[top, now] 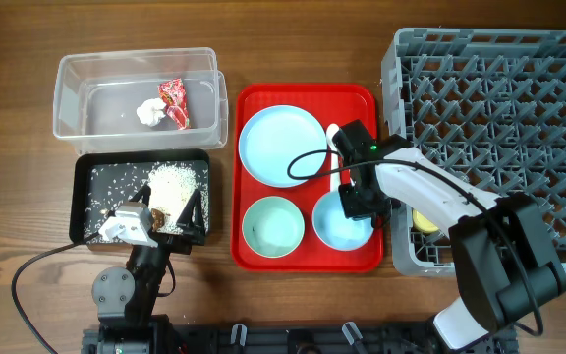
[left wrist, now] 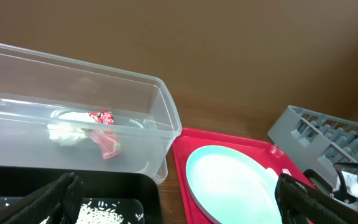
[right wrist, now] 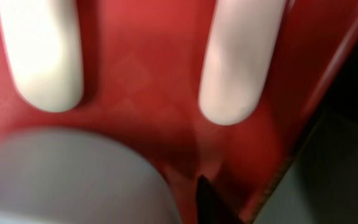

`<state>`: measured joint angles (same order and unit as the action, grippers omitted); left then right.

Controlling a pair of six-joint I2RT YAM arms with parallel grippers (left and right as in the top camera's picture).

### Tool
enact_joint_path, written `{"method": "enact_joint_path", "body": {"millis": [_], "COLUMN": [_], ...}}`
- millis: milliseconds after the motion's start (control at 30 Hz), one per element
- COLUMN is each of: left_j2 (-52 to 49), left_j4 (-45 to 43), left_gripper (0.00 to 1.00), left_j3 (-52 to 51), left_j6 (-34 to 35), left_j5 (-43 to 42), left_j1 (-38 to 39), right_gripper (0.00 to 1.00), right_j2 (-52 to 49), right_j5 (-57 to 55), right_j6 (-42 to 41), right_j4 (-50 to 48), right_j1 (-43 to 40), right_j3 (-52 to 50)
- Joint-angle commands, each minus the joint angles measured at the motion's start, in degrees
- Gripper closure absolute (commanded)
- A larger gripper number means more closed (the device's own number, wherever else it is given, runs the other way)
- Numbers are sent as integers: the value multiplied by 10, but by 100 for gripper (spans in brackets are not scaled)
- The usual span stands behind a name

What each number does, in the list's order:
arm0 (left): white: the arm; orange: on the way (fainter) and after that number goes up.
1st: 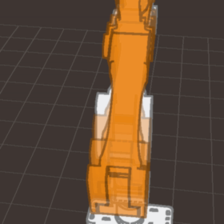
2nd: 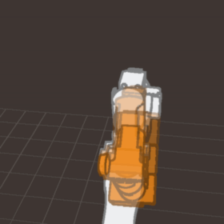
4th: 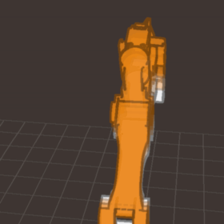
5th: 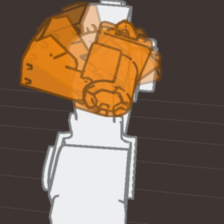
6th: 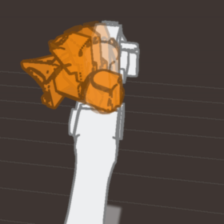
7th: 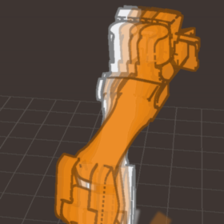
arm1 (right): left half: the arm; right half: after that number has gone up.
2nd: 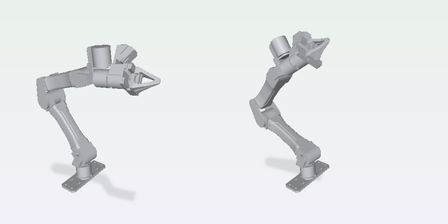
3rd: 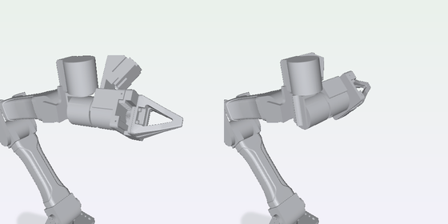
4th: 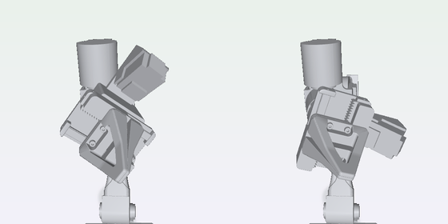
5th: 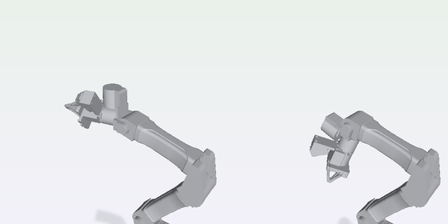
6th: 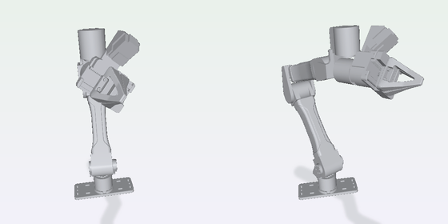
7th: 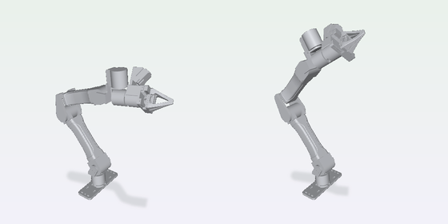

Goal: Sort waste into correct bins and load items into the dishwasher rack
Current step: 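Lift the blue bowl and lower it into the dish rack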

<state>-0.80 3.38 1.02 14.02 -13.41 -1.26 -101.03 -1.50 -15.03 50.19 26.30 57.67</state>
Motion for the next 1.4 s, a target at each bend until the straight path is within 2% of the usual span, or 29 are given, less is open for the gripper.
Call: {"method": "enact_joint_path", "body": {"millis": [0,200,367,467,533,700,800,900,967,1167,1367], "left_j2": [6,6,6,6,6,6,6,6,6,6,6], "left_j4": [-3,-3,-3,-3,-3,-3,-3,-3,-3,-3,-3], "left_gripper": [0,0,0,0,0,0,0,0,0,0,0], "left_j3": [-7,-7,-7,-7,-7,-7,-7,-7,-7,-7,-7], "left_j6": [-1,-1,-1,-1,-1,-1,-1,-1,-1,-1,-1], "left_j5": [-1,-1,-1,-1,-1,-1,-1,-1,-1,-1,-1], "left_j1": [-5,-5,-5,-5,-5,-5,-5,-5,-5,-5,-5], "right_gripper": [88,96,96,96,96,96,96,96,96,96,96], "right_j2": [26,125,240,318,369,480,511,509,490,366,247], "right_j5": [3,4,-23,-88,-133,-360,-399,-438,-483,-655,-647], "right_j6": [-8,-17,-48,-96,-96,-156,-167,-156,-122,-64,-49], "right_j4": [0,7,25,36,37,50,47,27,7,0,-23], "right_j1": [1,1,1,1,1,1,1,1,1,-15,-85], "right_j3": [2,2,5,5,5,5,20,35,42,67,74]}}
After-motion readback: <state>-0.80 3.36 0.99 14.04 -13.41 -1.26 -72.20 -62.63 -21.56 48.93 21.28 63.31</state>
